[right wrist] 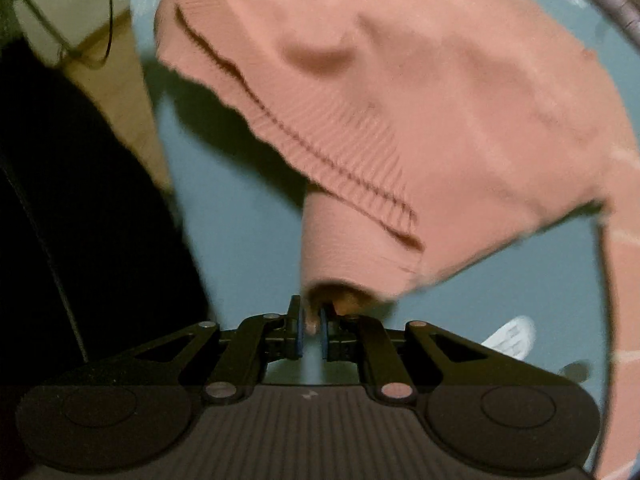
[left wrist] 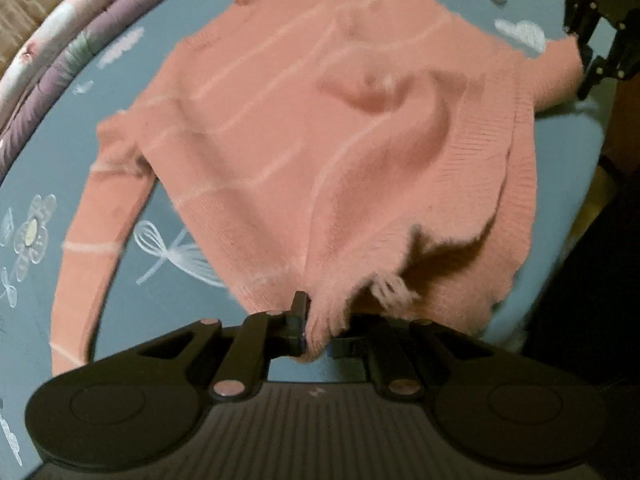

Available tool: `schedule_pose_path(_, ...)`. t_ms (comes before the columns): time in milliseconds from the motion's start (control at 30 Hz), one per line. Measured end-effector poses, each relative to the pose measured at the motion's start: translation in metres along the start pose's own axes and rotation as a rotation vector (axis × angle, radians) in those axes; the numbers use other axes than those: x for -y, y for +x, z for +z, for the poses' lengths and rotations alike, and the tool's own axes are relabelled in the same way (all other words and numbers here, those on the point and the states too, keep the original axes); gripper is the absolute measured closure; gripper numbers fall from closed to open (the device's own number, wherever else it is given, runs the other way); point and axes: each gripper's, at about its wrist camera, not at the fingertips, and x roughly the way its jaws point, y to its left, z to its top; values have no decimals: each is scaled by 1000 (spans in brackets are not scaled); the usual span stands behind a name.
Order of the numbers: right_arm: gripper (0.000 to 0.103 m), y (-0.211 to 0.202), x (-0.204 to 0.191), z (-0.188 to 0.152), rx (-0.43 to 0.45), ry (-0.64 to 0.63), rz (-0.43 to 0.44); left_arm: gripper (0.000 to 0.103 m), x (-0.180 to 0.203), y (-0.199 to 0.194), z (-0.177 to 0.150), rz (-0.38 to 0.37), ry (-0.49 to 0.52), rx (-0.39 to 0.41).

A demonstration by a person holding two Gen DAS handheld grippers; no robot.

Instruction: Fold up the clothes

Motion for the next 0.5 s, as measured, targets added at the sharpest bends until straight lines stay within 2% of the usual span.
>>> schedule_pose_path(67,91,9,-7,-6,-33,-3,-13,90,0,7,-5,2,-13,2)
schedule_pose_path(200,86,4,-9,-20,-20,49,-53,89,-1,10,-16,6,-40,32)
schedule_pose_path(333,82,-19,-4,-30,78,121,-128,90,3,6,-21,42,-79,95)
schedule_pose_path(400,77,-30,-10,-31,132,123,-188,93,8,3,-24,75,-79,135)
schedule_pose_path(500,75,-44,-18,-35,224,106,-278,94,15,1,-33,111,-59,186)
